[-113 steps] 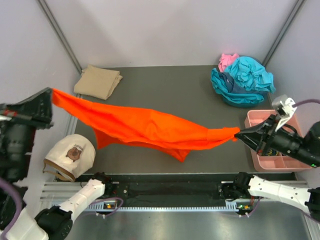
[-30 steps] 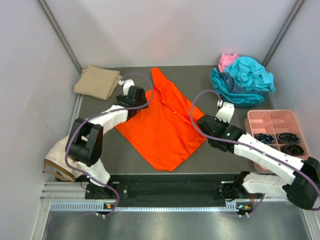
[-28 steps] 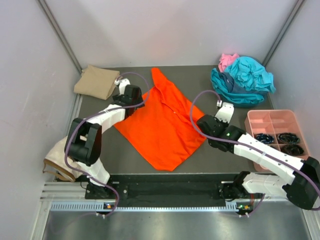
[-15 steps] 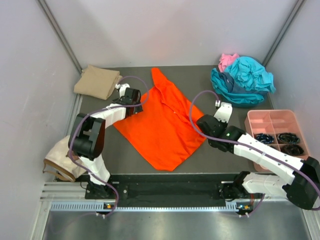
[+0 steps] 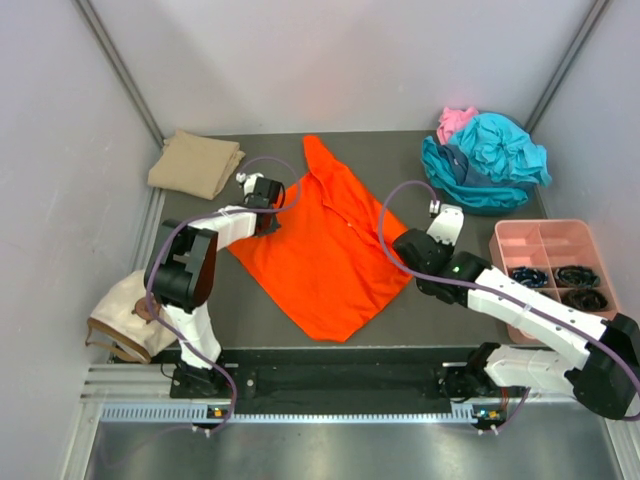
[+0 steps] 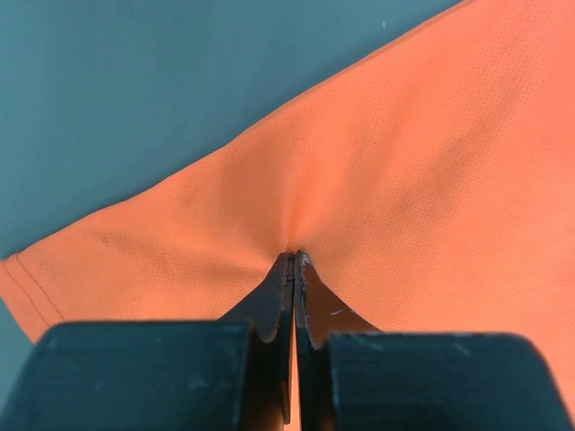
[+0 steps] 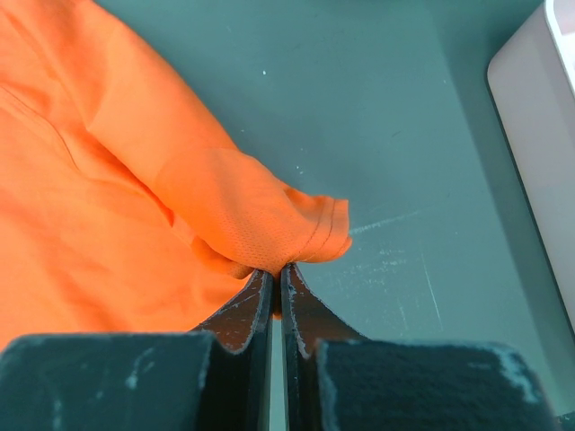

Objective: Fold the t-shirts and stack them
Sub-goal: Flatten out the tshirt

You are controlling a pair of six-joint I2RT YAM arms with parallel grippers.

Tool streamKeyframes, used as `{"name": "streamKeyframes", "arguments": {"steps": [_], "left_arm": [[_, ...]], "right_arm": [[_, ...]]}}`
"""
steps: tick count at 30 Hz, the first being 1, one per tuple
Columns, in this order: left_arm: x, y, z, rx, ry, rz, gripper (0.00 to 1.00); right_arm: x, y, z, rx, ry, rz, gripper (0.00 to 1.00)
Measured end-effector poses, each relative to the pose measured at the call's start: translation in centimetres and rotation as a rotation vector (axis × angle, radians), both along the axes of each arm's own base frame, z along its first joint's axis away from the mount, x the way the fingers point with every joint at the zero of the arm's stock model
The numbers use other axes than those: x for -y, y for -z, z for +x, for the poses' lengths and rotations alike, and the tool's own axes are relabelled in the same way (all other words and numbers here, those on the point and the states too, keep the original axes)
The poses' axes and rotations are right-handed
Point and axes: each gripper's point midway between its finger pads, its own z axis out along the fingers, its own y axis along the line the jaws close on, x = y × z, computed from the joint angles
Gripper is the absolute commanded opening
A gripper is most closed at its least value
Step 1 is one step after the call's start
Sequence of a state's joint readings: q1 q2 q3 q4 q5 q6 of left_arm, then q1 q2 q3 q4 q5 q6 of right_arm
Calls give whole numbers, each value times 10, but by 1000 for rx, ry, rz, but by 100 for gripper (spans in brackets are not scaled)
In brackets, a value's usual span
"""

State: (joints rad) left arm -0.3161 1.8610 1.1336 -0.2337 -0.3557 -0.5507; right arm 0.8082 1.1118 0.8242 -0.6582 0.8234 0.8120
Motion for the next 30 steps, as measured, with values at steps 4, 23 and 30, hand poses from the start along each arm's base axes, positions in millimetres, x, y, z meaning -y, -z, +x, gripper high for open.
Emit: {"name": "streamKeyframes", "arguments": {"steps": [4, 23, 30], "left_arm": [[0, 1, 1, 0, -1, 0, 0], [-38, -9, 134, 77, -95, 23, 0], [-35, -12, 190, 149, -82, 13, 0]], "right_arm": [[0, 2, -1, -4, -1, 0, 0], [-6, 24, -10, -67, -31, 34, 0], [-18, 28, -12, -87, -46, 101, 0]]}}
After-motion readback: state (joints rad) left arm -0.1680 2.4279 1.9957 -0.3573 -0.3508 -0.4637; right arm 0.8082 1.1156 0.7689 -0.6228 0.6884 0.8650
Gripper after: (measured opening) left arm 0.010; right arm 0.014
